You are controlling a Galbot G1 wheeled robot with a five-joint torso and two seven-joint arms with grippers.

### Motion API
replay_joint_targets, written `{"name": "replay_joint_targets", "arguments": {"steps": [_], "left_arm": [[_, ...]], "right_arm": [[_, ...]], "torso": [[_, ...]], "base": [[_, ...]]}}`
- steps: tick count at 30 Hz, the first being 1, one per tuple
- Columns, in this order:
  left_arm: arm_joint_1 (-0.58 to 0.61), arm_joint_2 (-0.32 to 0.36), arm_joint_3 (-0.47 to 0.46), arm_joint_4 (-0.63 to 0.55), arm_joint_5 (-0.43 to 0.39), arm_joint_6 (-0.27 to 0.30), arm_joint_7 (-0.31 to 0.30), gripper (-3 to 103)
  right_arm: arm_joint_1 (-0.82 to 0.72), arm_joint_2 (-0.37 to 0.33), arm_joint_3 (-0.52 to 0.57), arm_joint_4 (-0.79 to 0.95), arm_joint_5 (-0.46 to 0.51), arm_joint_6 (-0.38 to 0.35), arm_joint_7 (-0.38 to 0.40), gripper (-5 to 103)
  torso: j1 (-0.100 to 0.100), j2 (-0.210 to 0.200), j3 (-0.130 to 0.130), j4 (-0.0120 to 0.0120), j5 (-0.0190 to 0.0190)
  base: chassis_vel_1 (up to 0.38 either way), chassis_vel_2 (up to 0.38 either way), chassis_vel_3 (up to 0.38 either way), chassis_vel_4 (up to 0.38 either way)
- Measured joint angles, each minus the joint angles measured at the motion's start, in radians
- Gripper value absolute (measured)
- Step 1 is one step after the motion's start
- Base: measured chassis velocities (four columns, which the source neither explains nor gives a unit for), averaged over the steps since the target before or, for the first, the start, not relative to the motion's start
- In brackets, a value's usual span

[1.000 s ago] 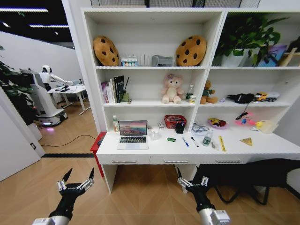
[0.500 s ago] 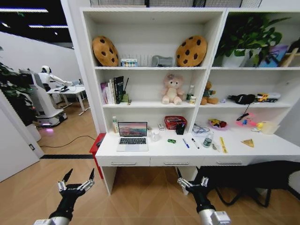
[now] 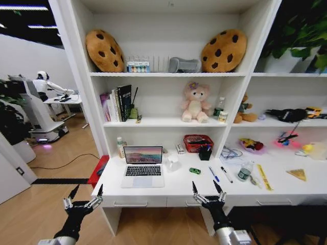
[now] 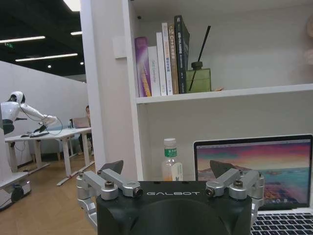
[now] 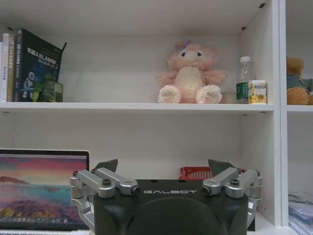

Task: Organize the objects on the table.

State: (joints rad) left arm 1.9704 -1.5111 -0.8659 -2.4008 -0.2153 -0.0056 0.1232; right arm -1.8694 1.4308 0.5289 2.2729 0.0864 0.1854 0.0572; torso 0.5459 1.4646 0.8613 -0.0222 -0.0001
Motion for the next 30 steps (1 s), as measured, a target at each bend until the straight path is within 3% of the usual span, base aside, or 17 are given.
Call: {"name": "replay_joint_targets", "arguments": {"steps": [7, 10, 15, 16, 21, 22, 23, 25, 26, 27, 28, 29, 30], "left_arm": [[-0.005, 0.025, -0.006, 0.018, -0.007, -0.004, 0.0, 97], [-0.012, 0.056, -0.015, 0.026, -0.013, -0.004, 0.001, 97], [-0.039, 0.197, -0.074, 0.064, -0.088, -0.003, 0.015, 94], [-0.039, 0.197, -0.074, 0.064, -0.088, -0.003, 0.015, 94], [-0.069, 0.295, -0.092, 0.093, -0.138, 0.011, 0.012, 78], [-0.091, 0.353, -0.096, 0.116, -0.156, 0.017, 0.006, 68], [-0.103, 0.382, -0.096, 0.13, -0.164, 0.019, 0.005, 68], [-0.151, 0.494, -0.095, 0.188, -0.202, 0.03, 0.003, 57], [-0.151, 0.494, -0.095, 0.188, -0.202, 0.03, 0.003, 57], [-0.174, 0.551, -0.095, 0.216, -0.22, 0.036, 0.004, 51], [-0.255, 0.686, -0.087, 0.289, -0.24, 0.037, 0.015, 45], [-0.255, 0.686, -0.087, 0.289, -0.24, 0.037, 0.015, 45], [-0.323, 0.792, -0.066, 0.349, -0.25, 0.035, 0.034, 40]], "right_arm": [[-0.008, -0.014, 0.006, 0.014, -0.007, 0.006, 0.008, 100], [-0.002, -0.036, 0.025, 0.016, -0.008, -0.001, 0.017, 100], [0.014, -0.067, 0.077, 0.012, 0.023, -0.013, 0.044, 100], [0.014, -0.067, 0.077, 0.012, 0.023, -0.013, 0.044, 100], [0.021, -0.074, 0.105, 0.0, 0.037, -0.012, 0.051, 100], [0.025, -0.075, 0.115, -0.008, 0.04, -0.003, 0.059, 100], [0.025, -0.076, 0.12, -0.011, 0.043, 0.001, 0.062, 100], [0.027, -0.074, 0.144, -0.022, 0.048, 0.013, 0.064, 100], [0.027, -0.074, 0.144, -0.022, 0.048, 0.013, 0.064, 100], [0.026, -0.072, 0.156, -0.031, 0.048, 0.019, 0.063, 100], [0.022, -0.068, 0.183, -0.049, 0.048, 0.033, 0.051, 100], [0.022, -0.068, 0.183, -0.049, 0.048, 0.033, 0.051, 100], [0.018, -0.063, 0.205, -0.063, 0.051, 0.039, 0.041, 100]], "torso": [[0.001, 0.0, 0.0, -0.0006, -0.0004], [0.001, 0.0, 0.0, 0.0004, 0.0004], [-0.002, 0.001, -0.001, -0.0002, 0.0001], [-0.002, 0.001, -0.001, -0.0002, 0.0001], [-0.002, 0.001, -0.001, 0.0, -0.0002], [-0.002, 0.001, -0.001, -0.0003, 0.0003], [-0.002, 0.001, -0.001, -0.0001, -0.0001], [-0.001, 0.0, 0.0, 0.0, -0.0001], [-0.001, 0.0, 0.0, 0.0, -0.0001], [0.0, 0.0, 0.0, 0.0005, -0.0004], [0.0, 0.0, 0.0, -0.0003, -0.0001], [0.0, 0.0, 0.0, -0.0003, -0.0001], [0.0, 0.0, 0.0, -0.0006, 0.0]], "base": [[-0.264, 0.278, 0.246, -0.247], [-0.078, 0.12, 0.004, -0.041], [0.028, -0.049, -0.035, 0.049], [0.061, -0.13, -0.104, 0.07], [0.057, -0.052, -0.059, 0.041], [0.0, 0.0, 0.0, 0.0], [0.0, 0.0, 0.0, 0.0], [0.0, 0.0, 0.0, 0.0], [0.0, 0.0, 0.0, 0.0], [0.0, 0.0, 0.0, 0.0], [0.0, 0.0, 0.0, 0.0], [0.0, 0.0, 0.0, 0.0], [0.0, 0.0, 0.0, 0.0]]}}
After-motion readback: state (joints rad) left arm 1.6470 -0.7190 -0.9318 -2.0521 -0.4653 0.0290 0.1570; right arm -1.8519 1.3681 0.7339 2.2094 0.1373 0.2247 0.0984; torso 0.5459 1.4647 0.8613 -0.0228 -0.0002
